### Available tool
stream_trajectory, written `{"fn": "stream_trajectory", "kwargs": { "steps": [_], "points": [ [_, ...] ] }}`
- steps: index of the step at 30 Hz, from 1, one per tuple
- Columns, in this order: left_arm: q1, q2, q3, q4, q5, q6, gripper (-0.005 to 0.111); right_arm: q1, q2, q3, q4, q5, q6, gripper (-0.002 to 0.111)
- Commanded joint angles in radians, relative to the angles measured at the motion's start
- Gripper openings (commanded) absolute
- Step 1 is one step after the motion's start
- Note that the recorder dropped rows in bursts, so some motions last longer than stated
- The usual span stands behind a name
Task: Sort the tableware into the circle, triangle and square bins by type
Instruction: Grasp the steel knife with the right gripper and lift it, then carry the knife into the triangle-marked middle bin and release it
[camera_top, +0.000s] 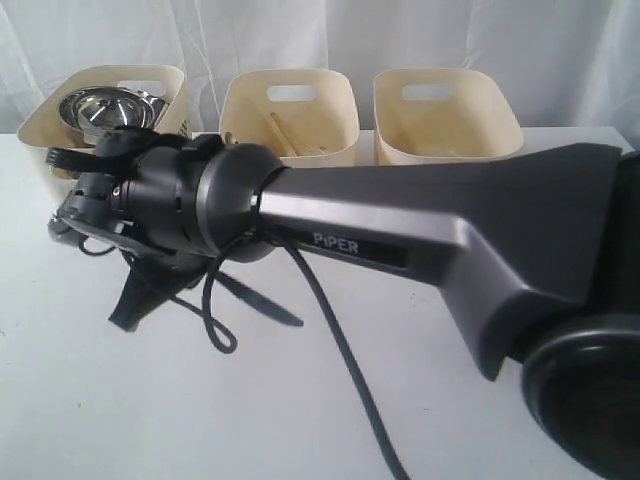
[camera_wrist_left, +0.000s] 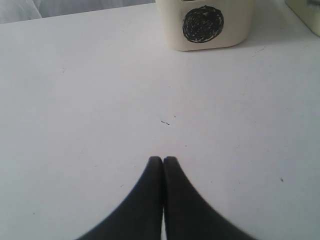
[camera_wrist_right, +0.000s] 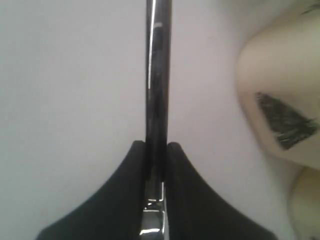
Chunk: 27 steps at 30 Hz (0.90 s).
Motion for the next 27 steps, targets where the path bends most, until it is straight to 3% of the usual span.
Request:
{"fn": "stream_trajectory", "kwargs": {
  "steps": [1, 4, 10, 13, 16, 21, 27],
  "points": [
    [0.0, -0.004, 0.004, -0.006, -0.003, 0.002, 0.0, -0.004, -0.056, 0.002, -0.362, -0.085, 0.17, 0.0],
    [0.0, -0.004, 0.004, -0.006, -0.003, 0.002, 0.0, -0.013, -0.068, 0.002, -0.58, -0.153, 0.322, 0.0],
    [0.0, -0.004, 0.004, -0.006, -0.003, 0.002, 0.0, -0.078, -0.088, 0.002, -0.833, -0.385, 0.692, 0.0],
    [0.0, -0.004, 0.004, -0.006, -0.003, 0.002, 0.0, -0.104, -0.08, 0.002, -0.961, -0.301, 0.864, 0.0],
    [0.0, -0.004, 0.004, -0.006, -0.003, 0.002, 0.0, -0.135, -0.071, 0.002, -1.004, -0.214, 0.916, 0.0],
    [0.0, -0.004, 0.004, -0.006, -0.003, 0.002, 0.0, -0.185, -0.069, 0.002, -1.086, -0.278, 1.022, 0.0],
    [0.0, -0.004, 0.004, -0.006, -0.003, 0.002, 0.0, -0.245, -0.051, 0.002, -1.161, -0.312, 1.305, 0.0]
  ]
}}
